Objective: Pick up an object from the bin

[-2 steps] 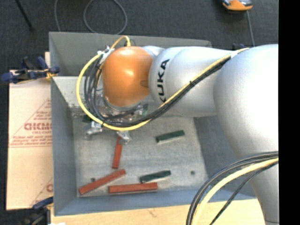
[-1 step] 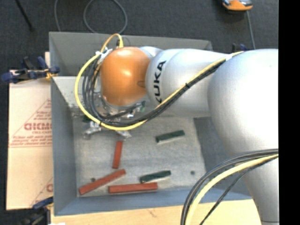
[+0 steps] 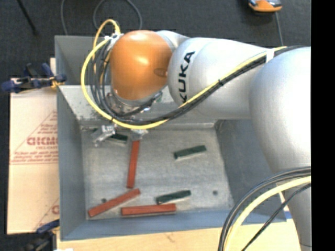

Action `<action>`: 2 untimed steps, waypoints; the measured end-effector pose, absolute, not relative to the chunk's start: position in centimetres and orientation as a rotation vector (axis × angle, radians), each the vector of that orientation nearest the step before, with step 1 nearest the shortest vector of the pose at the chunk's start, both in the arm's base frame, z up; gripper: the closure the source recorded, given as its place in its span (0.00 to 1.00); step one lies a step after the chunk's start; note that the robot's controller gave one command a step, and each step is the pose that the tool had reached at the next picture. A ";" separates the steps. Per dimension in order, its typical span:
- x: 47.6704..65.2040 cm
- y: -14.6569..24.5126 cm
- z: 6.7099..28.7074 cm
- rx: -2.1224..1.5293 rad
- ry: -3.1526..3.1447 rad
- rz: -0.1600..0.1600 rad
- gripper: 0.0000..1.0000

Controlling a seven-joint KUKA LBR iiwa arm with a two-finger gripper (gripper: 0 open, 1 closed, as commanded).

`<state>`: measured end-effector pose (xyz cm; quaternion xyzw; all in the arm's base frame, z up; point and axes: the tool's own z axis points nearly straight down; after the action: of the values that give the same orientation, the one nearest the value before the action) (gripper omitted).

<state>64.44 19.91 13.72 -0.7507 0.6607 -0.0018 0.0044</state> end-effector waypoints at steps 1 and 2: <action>63.9 10.4 7.1 -2.837 1.341 -0.007 0.00; 60.9 16.9 7.2 -2.773 1.463 0.002 0.00</action>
Offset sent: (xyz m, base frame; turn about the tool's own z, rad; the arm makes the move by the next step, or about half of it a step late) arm -0.0079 -0.0920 -0.0672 -0.5687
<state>60.88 16.90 7.20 -0.8845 0.4666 0.0006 0.0032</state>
